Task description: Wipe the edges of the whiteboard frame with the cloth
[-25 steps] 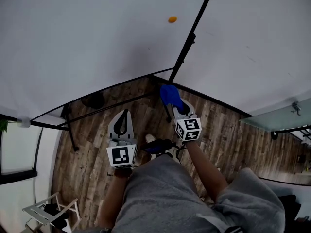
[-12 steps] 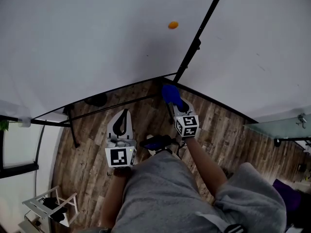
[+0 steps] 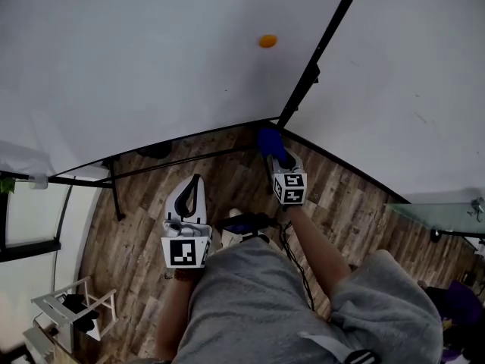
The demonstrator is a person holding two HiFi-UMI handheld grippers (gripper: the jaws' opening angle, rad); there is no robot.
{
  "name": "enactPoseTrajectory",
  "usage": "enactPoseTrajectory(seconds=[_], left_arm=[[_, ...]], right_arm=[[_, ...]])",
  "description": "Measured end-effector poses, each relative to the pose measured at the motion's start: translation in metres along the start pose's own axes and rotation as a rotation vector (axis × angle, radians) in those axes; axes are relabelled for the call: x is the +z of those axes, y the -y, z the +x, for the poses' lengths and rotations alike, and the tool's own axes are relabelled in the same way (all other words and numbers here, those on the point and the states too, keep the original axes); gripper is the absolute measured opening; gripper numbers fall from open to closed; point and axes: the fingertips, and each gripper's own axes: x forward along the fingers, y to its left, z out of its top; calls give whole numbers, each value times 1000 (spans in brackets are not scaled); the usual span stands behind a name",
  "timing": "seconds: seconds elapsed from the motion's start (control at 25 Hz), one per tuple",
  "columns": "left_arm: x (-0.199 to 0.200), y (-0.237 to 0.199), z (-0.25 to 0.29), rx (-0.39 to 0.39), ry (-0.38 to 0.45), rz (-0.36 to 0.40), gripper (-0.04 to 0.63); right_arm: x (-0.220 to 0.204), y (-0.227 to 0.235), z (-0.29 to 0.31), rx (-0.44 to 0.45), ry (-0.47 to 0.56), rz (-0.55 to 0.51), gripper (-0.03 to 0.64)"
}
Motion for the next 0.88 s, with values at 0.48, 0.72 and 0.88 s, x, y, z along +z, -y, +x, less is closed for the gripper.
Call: enactPoseTrajectory(seconds=[0.48,0.72,0.88], left_arm=[[-17,-17,-6,31,-83,7,9],[-26,-24,-11,45,-109,5,9],[-30,-27,-17,60,-114,0,9]], right_arm=[[-55,33,60,-96,-133,-21,94],[-58,40,81,-116,-144,-30,94],[-60,42,92,-121,-149,-26,94]])
